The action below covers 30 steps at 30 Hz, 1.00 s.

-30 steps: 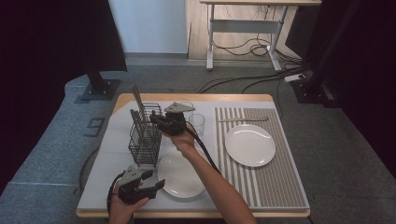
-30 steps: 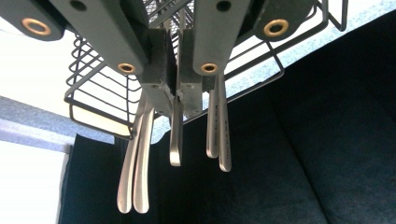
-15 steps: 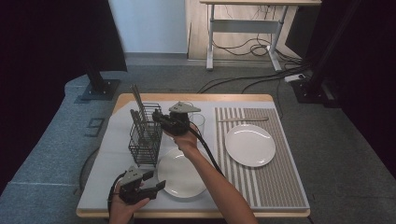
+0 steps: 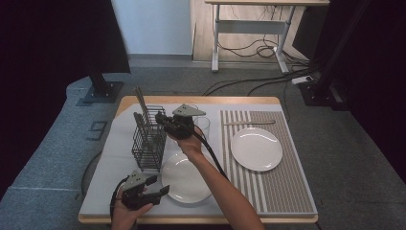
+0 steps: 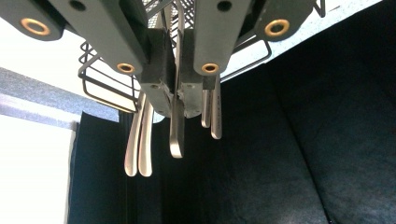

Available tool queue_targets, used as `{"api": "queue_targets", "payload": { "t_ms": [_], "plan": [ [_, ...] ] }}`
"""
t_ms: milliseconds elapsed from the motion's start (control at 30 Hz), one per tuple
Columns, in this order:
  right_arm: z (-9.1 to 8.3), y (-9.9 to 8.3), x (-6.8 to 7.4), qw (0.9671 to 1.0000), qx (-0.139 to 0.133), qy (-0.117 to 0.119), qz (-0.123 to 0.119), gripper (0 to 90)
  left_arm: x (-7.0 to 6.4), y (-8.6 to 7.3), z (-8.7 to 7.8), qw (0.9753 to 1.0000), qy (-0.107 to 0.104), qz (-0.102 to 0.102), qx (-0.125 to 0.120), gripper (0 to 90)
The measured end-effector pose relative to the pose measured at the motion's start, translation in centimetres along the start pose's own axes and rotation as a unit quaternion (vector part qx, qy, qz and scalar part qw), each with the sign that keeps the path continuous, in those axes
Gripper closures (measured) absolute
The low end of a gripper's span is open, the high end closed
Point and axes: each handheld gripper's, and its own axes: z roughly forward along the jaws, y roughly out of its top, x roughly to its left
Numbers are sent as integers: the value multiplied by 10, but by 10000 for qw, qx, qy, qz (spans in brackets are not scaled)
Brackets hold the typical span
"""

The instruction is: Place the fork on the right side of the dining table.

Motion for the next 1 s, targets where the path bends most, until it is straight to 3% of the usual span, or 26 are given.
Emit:
{"api": "queue_targets", "payload": {
  "t_ms": [1000],
  "plan": [
    [8,9,3,9997,-154,-130,-105,848,1,0,-2,10000,5,-4,-19,323]
  ]
}}
